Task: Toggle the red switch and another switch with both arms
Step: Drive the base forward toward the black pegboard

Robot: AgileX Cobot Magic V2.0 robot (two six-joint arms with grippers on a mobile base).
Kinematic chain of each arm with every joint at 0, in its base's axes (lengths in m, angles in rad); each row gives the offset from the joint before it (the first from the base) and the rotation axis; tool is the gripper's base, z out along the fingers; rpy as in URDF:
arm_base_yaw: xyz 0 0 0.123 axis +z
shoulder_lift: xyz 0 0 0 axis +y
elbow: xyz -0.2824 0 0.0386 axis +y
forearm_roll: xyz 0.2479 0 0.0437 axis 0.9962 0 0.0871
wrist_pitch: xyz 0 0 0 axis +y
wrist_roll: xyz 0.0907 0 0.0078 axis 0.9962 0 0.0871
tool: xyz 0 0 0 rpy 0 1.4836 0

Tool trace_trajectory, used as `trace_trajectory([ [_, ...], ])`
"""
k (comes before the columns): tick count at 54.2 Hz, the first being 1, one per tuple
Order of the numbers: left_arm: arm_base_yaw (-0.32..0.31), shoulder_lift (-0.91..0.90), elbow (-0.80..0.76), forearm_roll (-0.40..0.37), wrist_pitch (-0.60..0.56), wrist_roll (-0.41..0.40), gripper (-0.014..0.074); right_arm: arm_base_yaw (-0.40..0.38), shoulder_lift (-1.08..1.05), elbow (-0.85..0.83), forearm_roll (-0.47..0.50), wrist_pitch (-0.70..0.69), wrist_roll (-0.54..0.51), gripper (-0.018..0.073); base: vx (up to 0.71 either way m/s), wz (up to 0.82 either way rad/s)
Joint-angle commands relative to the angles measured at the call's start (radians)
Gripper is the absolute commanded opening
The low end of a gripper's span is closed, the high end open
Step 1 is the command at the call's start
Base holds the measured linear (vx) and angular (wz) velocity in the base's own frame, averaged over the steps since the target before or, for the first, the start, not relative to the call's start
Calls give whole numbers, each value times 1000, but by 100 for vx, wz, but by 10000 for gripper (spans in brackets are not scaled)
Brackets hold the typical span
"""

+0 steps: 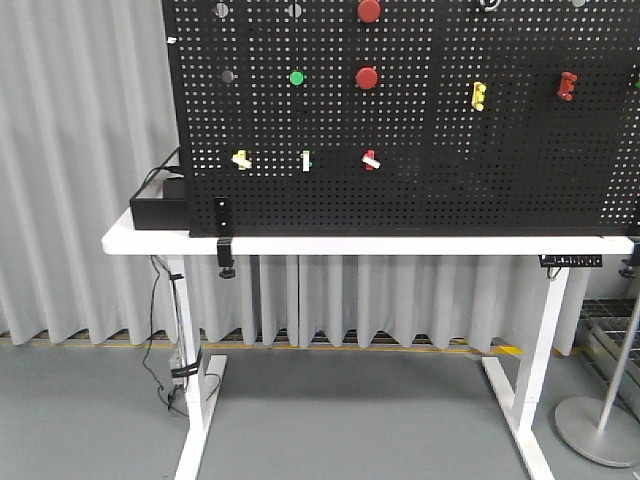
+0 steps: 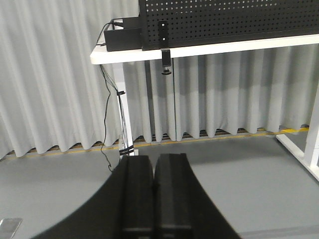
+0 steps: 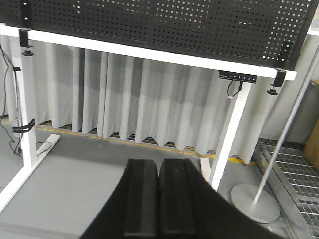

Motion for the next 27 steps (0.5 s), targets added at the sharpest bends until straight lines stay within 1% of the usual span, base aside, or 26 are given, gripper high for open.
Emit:
trace_trajectory([
  [1,2,-18,19,0,-80,-10,2,-4,-9,5,-10,-82,-3,-6,19,-7],
  [14,2,-18,19,0,-80,-10,2,-4,-9,5,-10,-82,-3,-6,23,-6],
  [27,2,-18,19,0,-80,-10,2,-4,-9,5,-10,-82,-3,-6,29,-2],
])
